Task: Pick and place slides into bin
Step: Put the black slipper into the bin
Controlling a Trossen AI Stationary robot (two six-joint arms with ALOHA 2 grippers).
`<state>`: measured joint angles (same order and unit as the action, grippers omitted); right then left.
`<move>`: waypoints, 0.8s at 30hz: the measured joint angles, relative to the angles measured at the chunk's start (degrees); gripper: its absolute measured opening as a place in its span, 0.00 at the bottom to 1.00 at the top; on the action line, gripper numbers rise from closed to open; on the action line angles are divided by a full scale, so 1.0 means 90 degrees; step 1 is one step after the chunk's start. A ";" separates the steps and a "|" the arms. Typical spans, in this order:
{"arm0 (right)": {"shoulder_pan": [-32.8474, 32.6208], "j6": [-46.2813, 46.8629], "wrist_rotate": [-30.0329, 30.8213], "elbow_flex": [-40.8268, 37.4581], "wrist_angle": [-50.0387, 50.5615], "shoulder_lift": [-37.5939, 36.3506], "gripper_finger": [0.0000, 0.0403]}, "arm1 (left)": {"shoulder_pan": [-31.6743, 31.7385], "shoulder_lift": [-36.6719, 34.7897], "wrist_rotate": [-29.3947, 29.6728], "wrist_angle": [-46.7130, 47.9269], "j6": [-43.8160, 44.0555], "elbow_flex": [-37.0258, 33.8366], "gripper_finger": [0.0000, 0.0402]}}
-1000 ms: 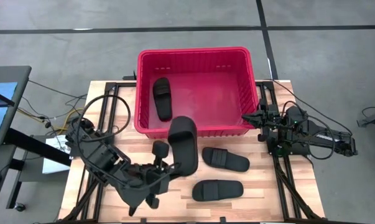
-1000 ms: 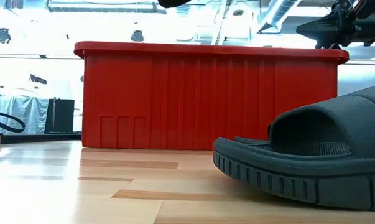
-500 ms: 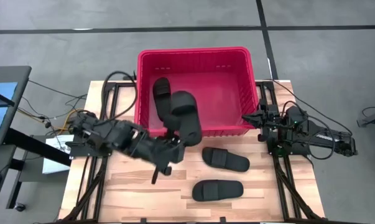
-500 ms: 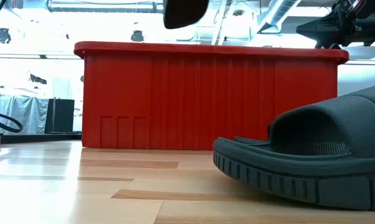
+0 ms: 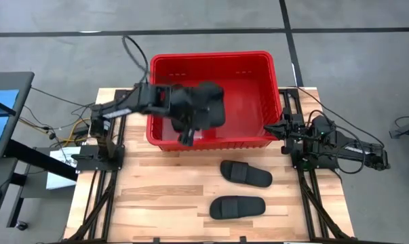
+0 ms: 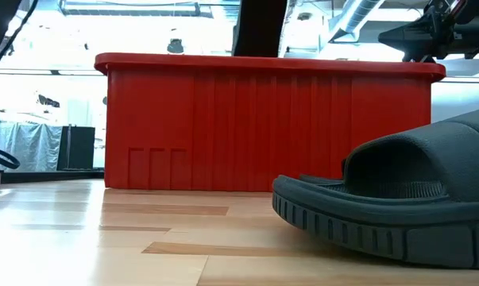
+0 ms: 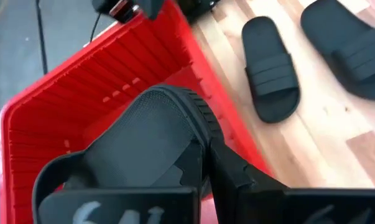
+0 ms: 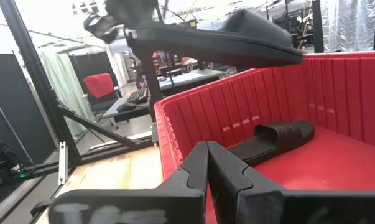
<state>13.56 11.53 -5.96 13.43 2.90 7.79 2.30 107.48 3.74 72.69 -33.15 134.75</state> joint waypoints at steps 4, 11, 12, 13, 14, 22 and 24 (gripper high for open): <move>0.0000 0.0001 0.0000 0.0000 0.0000 0.0000 0.00 | 0.0689 0.0023 -0.0660 0.0026 -0.0596 -0.0345 0.00; 0.0000 0.0000 0.0000 0.0000 0.0001 0.0000 0.00 | 0.1510 0.0000 -0.1726 -0.0046 -0.1510 -0.1402 0.00; 0.0000 0.0000 -0.0002 0.0000 0.0001 0.0000 0.00 | 0.1610 -0.0020 -0.1829 -0.0075 -0.1642 -0.1578 0.00; -0.0001 0.0000 -0.0002 0.0000 0.0001 0.0000 0.00 | 0.1702 -0.0051 -0.1874 -0.0115 -0.1775 -0.1787 0.00; 0.0000 0.0000 -0.0001 0.0000 0.0002 0.0000 0.00 | 0.1773 -0.0072 -0.1892 -0.0226 -0.1875 -0.2000 0.00; 0.0000 0.0000 -0.0001 -0.0002 -0.0001 0.0000 0.00 | 0.2379 -0.0441 -0.2214 -0.1449 -0.2066 -0.3536 0.00; 0.0000 0.0000 0.0000 -0.0002 0.0000 0.0000 0.00 | 0.2480 -0.0553 -0.2211 -0.1784 -0.2066 -0.3871 0.00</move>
<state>13.56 11.53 -5.96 13.41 2.90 7.79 24.63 102.50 -16.16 56.63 -51.75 99.92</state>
